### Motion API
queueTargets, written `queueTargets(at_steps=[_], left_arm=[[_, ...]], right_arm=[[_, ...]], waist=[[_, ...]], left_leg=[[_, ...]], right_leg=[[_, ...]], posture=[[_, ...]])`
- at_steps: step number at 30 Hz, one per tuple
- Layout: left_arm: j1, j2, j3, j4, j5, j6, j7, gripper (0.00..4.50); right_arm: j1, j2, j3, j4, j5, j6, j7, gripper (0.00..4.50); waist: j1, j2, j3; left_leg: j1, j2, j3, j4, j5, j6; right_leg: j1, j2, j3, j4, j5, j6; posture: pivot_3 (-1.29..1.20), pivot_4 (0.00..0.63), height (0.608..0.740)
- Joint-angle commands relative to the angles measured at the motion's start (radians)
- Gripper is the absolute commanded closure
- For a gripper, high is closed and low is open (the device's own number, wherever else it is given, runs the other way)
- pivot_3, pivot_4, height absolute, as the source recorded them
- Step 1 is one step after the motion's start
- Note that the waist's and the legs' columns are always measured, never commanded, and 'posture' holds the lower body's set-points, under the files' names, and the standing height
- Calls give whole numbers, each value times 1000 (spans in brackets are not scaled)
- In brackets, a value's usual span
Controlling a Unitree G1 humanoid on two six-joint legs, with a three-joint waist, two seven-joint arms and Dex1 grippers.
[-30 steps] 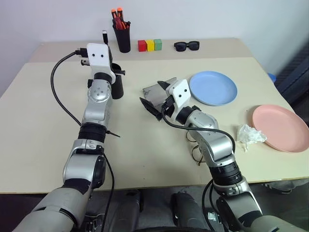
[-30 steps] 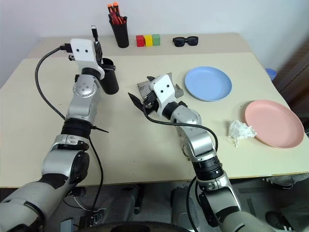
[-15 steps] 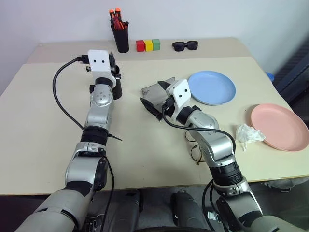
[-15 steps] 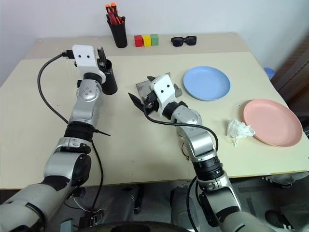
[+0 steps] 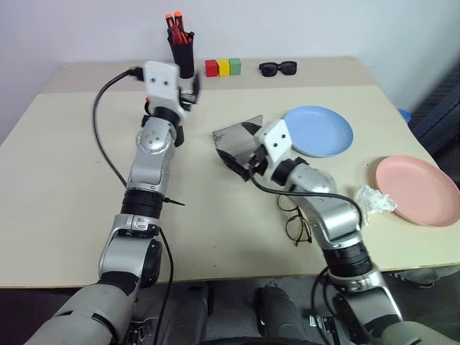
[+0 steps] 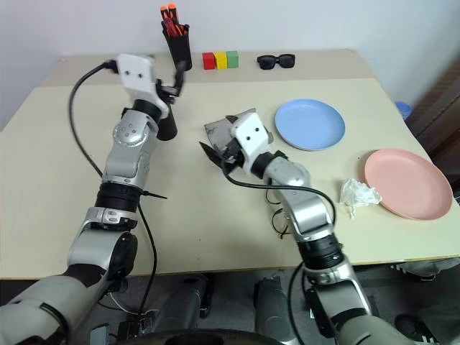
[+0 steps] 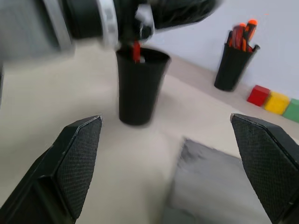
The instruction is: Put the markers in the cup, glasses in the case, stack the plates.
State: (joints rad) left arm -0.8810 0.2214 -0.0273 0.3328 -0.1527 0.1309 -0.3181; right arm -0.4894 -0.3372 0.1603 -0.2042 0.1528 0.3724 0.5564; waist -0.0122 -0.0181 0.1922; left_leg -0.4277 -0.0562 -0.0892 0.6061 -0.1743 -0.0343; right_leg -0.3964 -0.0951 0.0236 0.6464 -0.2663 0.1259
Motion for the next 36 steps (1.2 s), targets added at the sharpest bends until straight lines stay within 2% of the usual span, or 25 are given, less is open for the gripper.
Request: queueTargets(at_steps=[1,5,9,14,19,22,27,31,36], left_arm=[[2,31,-84,-87,-58,251,-185,976],[3,59,-173,-79,-49,389,-323,976],[-25,37,-251,32,3,377,-401,976],[-67,10,-307,174,84,323,-426,976],[-107,-19,-303,290,130,285,-412,976],[-115,-35,-290,318,132,280,-420,1841],[-111,-37,-277,318,138,271,-423,4352],[-101,-20,-268,298,142,253,-426,4443],[8,144,-254,91,73,39,-677,4443]], right_arm=[[28,-110,-31,-83,32,17,110,0],[78,-236,-72,-115,59,39,190,0],[141,-332,-120,-163,89,77,244,0],[196,-359,-159,-196,90,90,226,0],[238,-360,-178,-222,86,91,209,0],[265,-359,-185,-237,86,91,201,0],[268,-360,-182,-234,87,86,199,0],[258,-359,-174,-227,87,85,204,0],[258,-361,-172,-230,123,123,229,0]], waist=[[-5,0,0],[-18,0,0],[-7,1,0],[0,0,1],[2,-1,1],[2,-1,1],[1,-1,1],[2,-2,2],[-7,-1,2]], left_leg=[[0,0,0,0,0,0],[1,1,0,-2,0,0],[1,2,0,-1,0,0],[0,2,0,-1,0,0],[-1,1,0,0,0,0],[-1,1,0,0,-1,1],[-1,1,0,0,-1,1],[-1,1,0,0,-1,1],[-1,2,1,-3,-1,1]], right_leg=[[0,0,0,0,0,0],[-1,1,0,1,0,0],[-1,1,0,0,0,0],[-1,0,0,-1,-1,0],[-1,-1,0,-1,-1,0],[-1,-2,0,-2,-1,1],[-1,-2,0,-1,-1,1],[-1,-2,0,-2,-1,1],[-3,-2,1,-1,-1,1]], posture=[[0,150,740],[0,150,740],[0,150,740],[0,150,740],[0,150,740],[0,150,740],[0,150,740],[0,150,740],[0,150,740]])
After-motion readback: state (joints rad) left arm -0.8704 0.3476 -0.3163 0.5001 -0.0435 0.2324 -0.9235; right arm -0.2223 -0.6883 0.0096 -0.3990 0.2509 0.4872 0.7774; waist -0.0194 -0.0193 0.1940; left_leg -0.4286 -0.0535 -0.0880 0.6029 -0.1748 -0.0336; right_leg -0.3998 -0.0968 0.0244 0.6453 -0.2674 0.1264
